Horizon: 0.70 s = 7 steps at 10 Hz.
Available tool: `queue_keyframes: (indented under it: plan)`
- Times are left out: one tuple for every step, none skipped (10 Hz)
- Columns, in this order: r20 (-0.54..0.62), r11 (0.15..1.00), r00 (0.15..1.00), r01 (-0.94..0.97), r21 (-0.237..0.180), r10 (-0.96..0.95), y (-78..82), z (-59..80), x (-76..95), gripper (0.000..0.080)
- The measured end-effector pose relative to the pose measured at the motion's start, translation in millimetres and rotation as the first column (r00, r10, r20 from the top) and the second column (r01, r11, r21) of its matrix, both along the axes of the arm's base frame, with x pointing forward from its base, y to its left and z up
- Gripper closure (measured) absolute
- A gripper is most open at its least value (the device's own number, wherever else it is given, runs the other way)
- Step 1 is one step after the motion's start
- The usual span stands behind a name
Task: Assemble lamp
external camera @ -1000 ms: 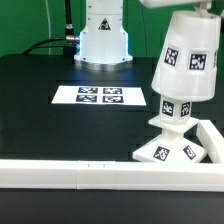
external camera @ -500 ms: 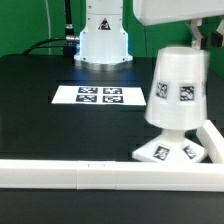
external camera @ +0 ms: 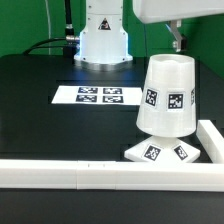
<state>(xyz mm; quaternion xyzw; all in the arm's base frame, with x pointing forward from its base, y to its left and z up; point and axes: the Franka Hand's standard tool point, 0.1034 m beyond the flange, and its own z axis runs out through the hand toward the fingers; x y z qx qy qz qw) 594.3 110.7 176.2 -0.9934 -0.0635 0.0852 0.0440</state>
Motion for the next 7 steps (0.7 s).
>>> queue_keyframes:
  plan:
    - [-0.003, 0.999, 1.0, -0.017, -0.041, 0.017, 5.4, 5.8, 0.5, 0.0107]
    - [0.005, 0.996, 0.999, -0.036, -0.081, 0.036, 11.7, 7.6, 1.0, 0.0107]
    - [0.008, 0.995, 0.999, -0.048, -0.093, 0.049, 17.8, 6.8, -0.4, 0.0101]
    - [0.007, 0.995, 0.999, -0.047, -0.091, 0.048, 16.5, 6.3, -0.3, 0.0101]
    - [0.006, 0.995, 0.999, -0.046, -0.091, 0.047, 16.2, 5.8, -0.3, 0.0101]
    - [0.005, 0.995, 0.999, -0.047, -0.091, 0.048, 16.5, 5.4, -0.5, 0.0101]
    - [0.005, 0.995, 0.999, -0.047, -0.091, 0.048, 16.4, 5.1, -0.6, 0.0101]
